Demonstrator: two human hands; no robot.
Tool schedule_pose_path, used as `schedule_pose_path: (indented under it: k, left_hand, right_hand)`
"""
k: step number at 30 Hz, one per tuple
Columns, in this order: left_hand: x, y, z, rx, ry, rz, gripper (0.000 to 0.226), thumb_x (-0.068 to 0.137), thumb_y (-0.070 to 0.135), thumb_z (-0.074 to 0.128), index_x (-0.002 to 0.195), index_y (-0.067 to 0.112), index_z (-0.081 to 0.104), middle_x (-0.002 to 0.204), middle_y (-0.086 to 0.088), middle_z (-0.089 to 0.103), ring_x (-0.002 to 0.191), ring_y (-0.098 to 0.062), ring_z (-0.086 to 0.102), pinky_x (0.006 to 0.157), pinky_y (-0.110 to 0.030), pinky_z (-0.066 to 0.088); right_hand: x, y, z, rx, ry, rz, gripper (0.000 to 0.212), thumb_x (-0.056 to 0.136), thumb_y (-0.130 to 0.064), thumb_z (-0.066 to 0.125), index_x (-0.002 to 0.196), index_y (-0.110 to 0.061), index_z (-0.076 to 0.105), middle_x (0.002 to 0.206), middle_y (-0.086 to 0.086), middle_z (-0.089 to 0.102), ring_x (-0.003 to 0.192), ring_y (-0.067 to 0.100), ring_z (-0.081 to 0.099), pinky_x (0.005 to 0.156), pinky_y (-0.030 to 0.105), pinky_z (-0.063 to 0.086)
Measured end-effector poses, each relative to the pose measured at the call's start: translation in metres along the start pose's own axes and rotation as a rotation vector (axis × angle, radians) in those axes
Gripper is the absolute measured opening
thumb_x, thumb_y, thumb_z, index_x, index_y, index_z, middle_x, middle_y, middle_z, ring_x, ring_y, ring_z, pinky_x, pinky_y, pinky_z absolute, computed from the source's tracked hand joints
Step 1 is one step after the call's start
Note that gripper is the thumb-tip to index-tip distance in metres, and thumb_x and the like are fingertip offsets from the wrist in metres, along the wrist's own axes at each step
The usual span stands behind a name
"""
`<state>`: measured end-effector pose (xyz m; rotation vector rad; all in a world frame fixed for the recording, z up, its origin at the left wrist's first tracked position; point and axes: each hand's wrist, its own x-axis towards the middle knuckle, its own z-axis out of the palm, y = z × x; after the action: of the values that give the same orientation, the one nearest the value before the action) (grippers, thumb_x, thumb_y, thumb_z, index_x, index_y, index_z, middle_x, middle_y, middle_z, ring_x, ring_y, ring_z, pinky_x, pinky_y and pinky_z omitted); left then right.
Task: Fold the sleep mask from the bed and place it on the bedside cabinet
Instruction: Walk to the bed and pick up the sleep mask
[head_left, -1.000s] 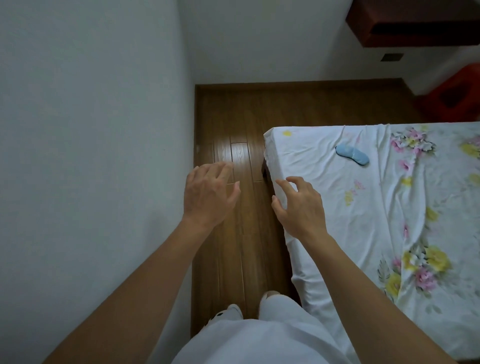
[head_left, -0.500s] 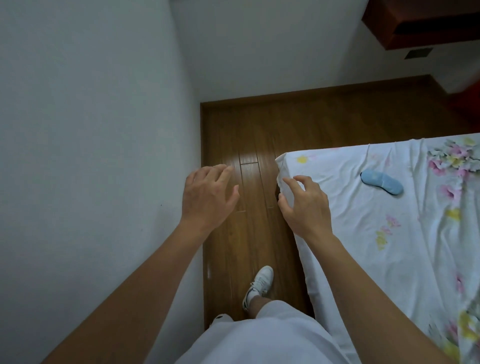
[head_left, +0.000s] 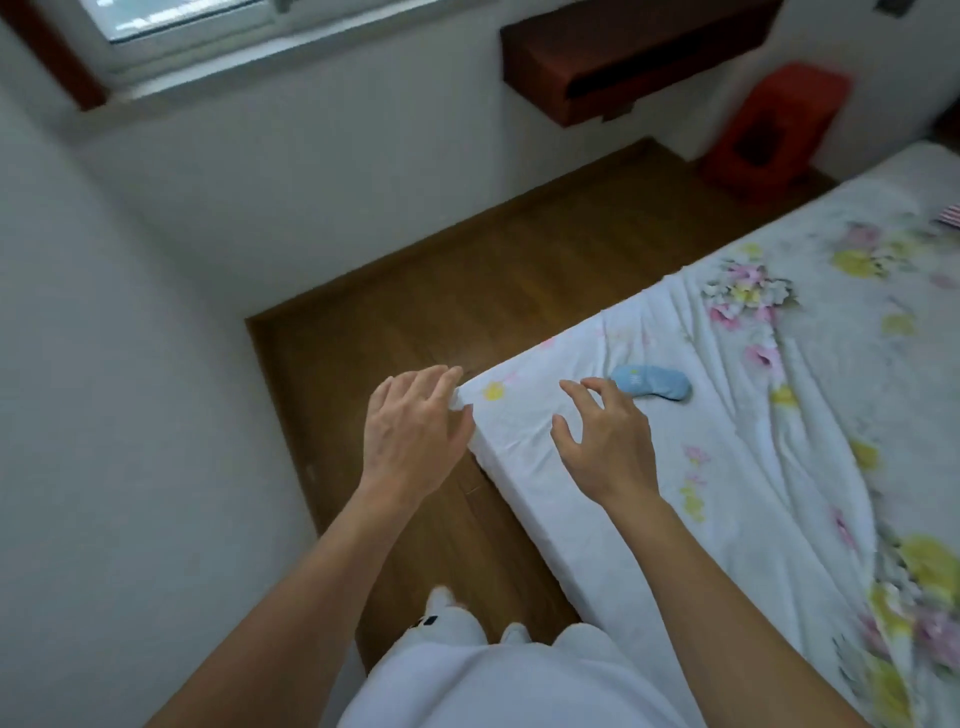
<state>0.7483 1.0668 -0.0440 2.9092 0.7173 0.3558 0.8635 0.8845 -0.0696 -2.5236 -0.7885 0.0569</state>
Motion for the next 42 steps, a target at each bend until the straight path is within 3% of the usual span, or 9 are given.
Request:
schedule_pose_path:
  k: [10,19,28,36,42]
  left_hand:
    - [0.138,0.065,0.07,-0.106,-0.187,0.35,0.046,0.095,0.052,0.046,0.131,0.025,0.057,0.132,0.002,0.066,0.119,-0.026,0.059,0.105,-0.046,0.042]
    - [0.272,0.091,0.138,-0.196,-0.348,0.568,0.044,0.094,0.046,0.054,0.129,0.019,0.058,0.128,-0.004,0.068,0.114,-0.029,0.063,0.096,-0.046,0.047]
    - [0.351,0.135,0.253,-0.213,-0.482,0.718,0.041,0.091,0.036,0.064,0.126,0.016,0.061,0.127,-0.005,0.068,0.111,-0.032,0.064,0.094,-0.046,0.048]
    - [0.345,0.154,0.428,-0.168,-0.603,0.823,0.052,0.082,0.028,0.072,0.128,0.008,0.058,0.131,-0.014,0.063,0.111,-0.037,0.064,0.092,-0.048,0.051]
    - [0.329,0.16,0.519,-0.183,-0.601,0.869,0.052,0.082,0.028,0.069,0.128,0.007,0.057,0.131,-0.015,0.062,0.113,-0.038,0.06,0.091,-0.048,0.05]
  right_hand:
    - [0.04,0.08,-0.011,-0.085,0.07,0.437,0.044,0.092,-0.03,0.062,0.132,-0.013,0.061,0.133,0.014,0.06,0.113,0.033,0.06,0.092,0.049,0.048]
    - [0.1,0.127,-0.028,-0.165,0.144,0.756,0.041,0.089,-0.022,0.067,0.128,-0.011,0.064,0.129,0.014,0.061,0.11,0.035,0.061,0.091,0.05,0.051]
    - [0.159,0.219,0.021,-0.191,0.029,0.746,0.043,0.09,-0.022,0.066,0.131,-0.012,0.062,0.132,0.014,0.061,0.114,0.032,0.061,0.095,0.047,0.049]
    - [0.185,0.339,0.15,-0.115,-0.128,0.698,0.05,0.09,-0.019,0.061,0.139,-0.014,0.053,0.142,0.007,0.054,0.118,0.028,0.057,0.092,0.043,0.049]
    - [0.196,0.404,0.236,-0.114,-0.229,0.582,0.06,0.088,-0.017,0.06,0.146,-0.014,0.045,0.154,0.008,0.042,0.14,0.029,0.038,0.102,0.046,0.043]
